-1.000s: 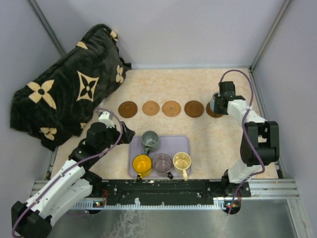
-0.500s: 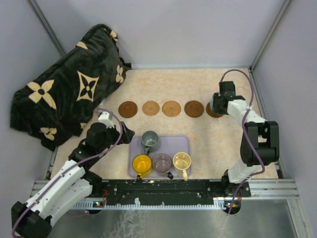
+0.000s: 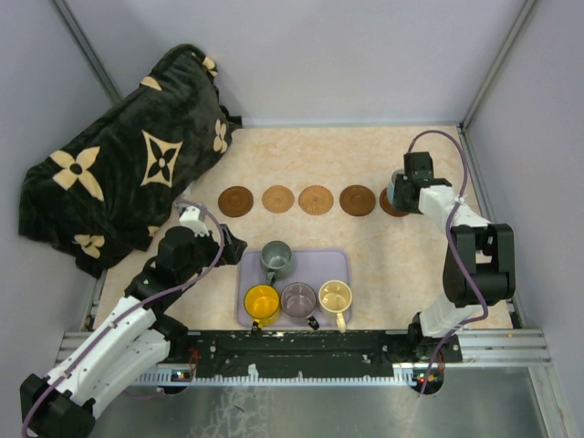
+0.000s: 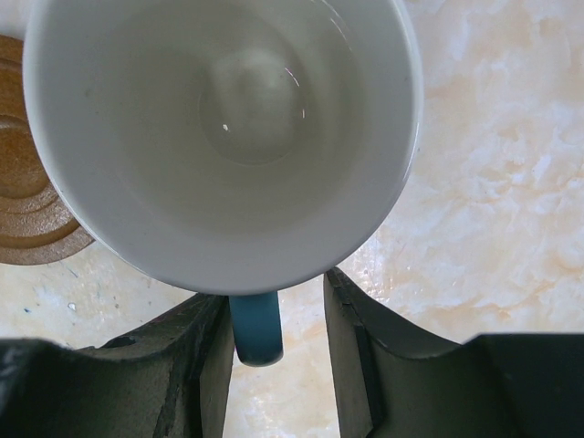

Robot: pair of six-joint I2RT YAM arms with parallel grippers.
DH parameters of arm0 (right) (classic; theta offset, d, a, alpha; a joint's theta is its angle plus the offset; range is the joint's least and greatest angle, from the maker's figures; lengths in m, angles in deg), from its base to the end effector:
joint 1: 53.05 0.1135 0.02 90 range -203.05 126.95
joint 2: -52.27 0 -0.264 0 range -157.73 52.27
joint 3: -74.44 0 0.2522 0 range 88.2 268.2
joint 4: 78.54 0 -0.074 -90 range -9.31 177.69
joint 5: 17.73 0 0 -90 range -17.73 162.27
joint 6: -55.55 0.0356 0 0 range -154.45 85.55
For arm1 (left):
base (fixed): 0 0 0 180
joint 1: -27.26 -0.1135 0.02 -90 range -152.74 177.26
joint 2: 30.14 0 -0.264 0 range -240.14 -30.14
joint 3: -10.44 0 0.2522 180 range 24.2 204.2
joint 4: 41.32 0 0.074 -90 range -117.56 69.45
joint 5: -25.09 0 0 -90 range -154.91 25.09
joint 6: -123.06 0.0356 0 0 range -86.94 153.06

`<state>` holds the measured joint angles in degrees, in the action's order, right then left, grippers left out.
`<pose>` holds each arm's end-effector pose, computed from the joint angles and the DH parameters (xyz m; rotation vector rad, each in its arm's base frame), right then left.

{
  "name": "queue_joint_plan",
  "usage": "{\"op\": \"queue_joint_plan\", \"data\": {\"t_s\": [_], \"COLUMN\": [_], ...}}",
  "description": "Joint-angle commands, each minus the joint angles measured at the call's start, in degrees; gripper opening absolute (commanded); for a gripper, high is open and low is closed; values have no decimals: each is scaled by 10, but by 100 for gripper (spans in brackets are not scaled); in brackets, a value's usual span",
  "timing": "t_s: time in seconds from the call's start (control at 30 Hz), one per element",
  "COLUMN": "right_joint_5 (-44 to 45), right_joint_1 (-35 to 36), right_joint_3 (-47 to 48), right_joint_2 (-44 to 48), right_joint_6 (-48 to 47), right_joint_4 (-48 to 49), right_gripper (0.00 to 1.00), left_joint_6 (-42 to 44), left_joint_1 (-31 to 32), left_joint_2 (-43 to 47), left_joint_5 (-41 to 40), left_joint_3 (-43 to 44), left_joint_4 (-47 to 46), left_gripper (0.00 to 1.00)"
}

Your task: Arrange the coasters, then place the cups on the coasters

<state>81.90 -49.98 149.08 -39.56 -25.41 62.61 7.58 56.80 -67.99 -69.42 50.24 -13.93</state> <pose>0.3302 0.0117 0.2123 0.1969 2.5257 -0.1306 0.1427 -0.0777 0.2370 0.0217 2.0537 -0.5274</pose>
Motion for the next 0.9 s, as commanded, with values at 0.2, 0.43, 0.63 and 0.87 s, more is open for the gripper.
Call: {"op": "queue_joint_plan", "data": {"t_s": [0.2,0.43,0.63,0.87], "right_joint_5": [21,23,-15,-72], "right_joint_1": [-5,-5,-6,13], "right_joint_3": [-1,-1,-16,-82], "right_joint_2": [30,33,56,178], "right_joint_6": [3,3,18,72], "right_joint_4": [11,10,9,4], "right_gripper": [41,41,42,49], "left_joint_6": [3,2,2,6], "left_joint_1": [4,4,4,5], "left_joint_2": [9,9,7,-4], "left_joint_5": [-5,-4,-2,0], "left_joint_3": [-4,-2,-2,-1], "left_joint_4": [6,7,3,0], "left_gripper": [100,100,100,100]}}
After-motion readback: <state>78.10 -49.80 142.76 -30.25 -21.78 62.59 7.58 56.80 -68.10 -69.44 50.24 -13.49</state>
